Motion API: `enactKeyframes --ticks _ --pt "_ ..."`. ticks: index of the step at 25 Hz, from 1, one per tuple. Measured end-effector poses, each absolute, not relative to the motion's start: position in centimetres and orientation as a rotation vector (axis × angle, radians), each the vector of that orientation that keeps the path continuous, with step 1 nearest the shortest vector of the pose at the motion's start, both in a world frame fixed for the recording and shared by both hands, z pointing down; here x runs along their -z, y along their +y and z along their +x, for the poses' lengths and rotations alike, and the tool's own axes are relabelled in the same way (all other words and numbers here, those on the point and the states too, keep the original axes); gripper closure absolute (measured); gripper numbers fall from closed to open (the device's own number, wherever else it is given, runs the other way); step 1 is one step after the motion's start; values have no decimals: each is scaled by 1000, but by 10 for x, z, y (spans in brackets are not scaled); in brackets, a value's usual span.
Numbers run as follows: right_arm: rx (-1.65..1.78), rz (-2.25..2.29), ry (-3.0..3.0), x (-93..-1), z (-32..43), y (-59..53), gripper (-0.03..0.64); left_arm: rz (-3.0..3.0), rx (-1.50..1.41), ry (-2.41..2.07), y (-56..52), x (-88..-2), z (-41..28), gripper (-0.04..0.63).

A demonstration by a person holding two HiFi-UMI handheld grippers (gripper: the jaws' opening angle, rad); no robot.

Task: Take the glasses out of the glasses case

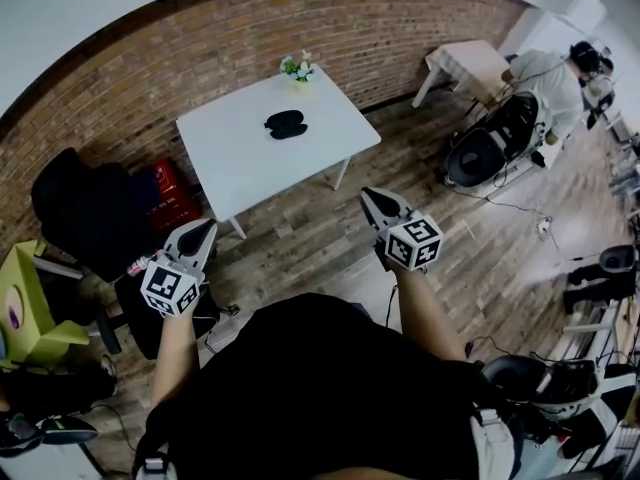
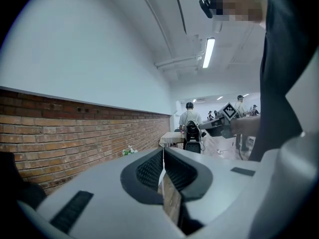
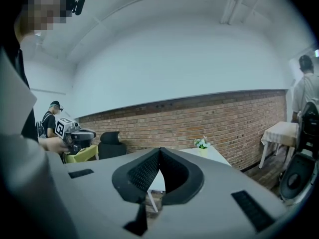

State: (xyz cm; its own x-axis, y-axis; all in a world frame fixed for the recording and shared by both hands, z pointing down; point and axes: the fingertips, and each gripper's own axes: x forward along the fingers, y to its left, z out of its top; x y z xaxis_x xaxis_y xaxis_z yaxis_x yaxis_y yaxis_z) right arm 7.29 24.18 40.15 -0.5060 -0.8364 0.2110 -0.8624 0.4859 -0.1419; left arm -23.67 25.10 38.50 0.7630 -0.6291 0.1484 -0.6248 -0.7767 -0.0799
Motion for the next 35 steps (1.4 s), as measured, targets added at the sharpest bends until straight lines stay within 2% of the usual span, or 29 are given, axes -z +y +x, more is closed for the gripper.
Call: enactKeyframes --ticks 18,35 --pt "-480 1539 -2635 -426 102 219 601 -2936 331 1035 220 -401 -212 578" --pt "-505 1407 -2698 -433 140 116 601 -2900 368 1185 149 -405 -169 568"
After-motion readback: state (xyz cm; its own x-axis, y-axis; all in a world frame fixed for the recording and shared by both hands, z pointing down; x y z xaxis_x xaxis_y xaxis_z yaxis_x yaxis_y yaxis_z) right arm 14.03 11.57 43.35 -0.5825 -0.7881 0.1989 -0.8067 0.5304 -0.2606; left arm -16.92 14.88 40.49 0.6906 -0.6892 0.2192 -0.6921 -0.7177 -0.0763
